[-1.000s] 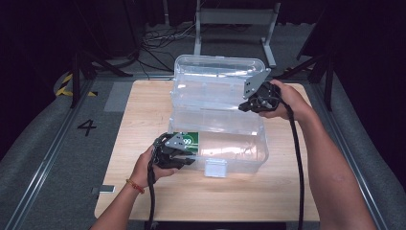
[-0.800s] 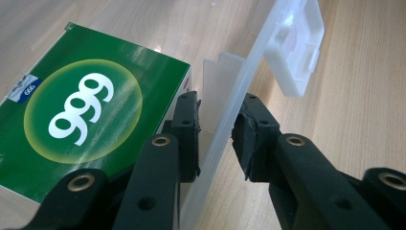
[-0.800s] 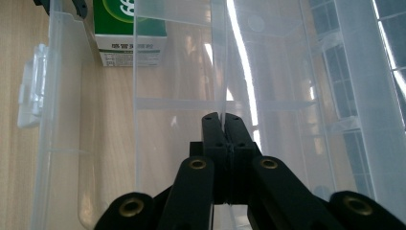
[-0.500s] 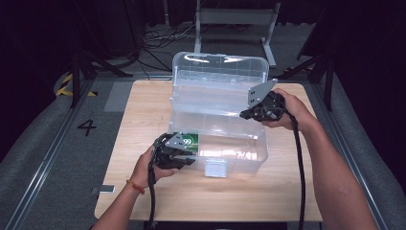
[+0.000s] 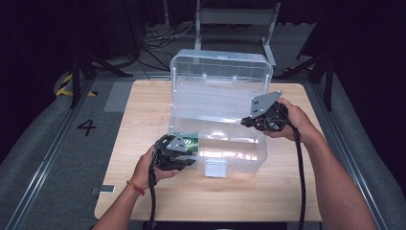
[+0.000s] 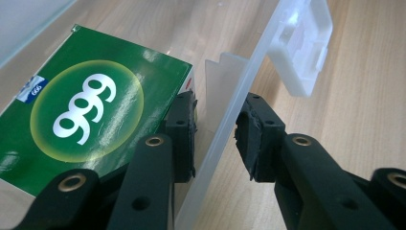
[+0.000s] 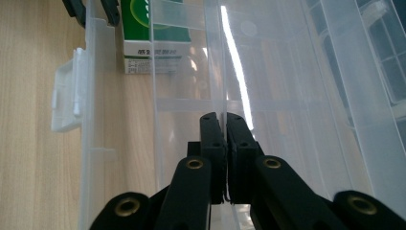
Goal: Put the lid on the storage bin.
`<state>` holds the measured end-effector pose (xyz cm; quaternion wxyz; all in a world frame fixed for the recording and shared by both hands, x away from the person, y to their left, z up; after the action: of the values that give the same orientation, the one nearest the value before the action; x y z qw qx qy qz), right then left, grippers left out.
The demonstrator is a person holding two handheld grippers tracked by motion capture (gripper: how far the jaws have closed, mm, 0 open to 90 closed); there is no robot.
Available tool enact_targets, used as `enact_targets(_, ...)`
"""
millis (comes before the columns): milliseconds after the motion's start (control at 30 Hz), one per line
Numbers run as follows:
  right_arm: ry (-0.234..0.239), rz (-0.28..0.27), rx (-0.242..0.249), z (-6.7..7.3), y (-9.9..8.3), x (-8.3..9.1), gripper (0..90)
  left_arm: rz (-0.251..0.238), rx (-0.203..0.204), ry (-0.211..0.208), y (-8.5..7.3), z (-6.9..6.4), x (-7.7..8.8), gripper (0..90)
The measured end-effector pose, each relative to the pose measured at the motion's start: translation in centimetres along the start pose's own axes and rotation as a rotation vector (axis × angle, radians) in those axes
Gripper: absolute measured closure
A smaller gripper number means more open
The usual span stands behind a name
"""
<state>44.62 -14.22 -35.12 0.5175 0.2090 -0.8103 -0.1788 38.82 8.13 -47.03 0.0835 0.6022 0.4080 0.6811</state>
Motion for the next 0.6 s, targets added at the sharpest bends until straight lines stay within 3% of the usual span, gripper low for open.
enact_targets(133, -0.003, -0.036, -0.009, 0.2, -0.2, 0.0, 88.0, -0.001, 0.006, 0.002, 0.0, 0.0, 0.0, 68.0)
enact_targets(367, -0.007, -0.041, 0.004, 0.9, -0.2, 0.0, 87.9, 0.002, 0.006, 0.007, 0.1, 0.0, 0.0, 67.6)
enact_targets(600, -0.010, -0.054, 0.013, 2.0, -0.5, -0.1, 87.3, 0.014, -0.008, 0.048, 0.1, -0.2, 0.0, 65.7)
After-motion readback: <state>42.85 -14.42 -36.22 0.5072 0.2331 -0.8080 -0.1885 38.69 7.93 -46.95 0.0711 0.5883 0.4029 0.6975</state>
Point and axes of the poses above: each handheld gripper's, and its own axes: x roughly backward along the jaws, y roughly out of its top, z roughly to its left, the point moved 8 cm from there along -x, roughly forward along the jaws, and after that the axes turned 7 degrees about x, right-handed, at the moved point
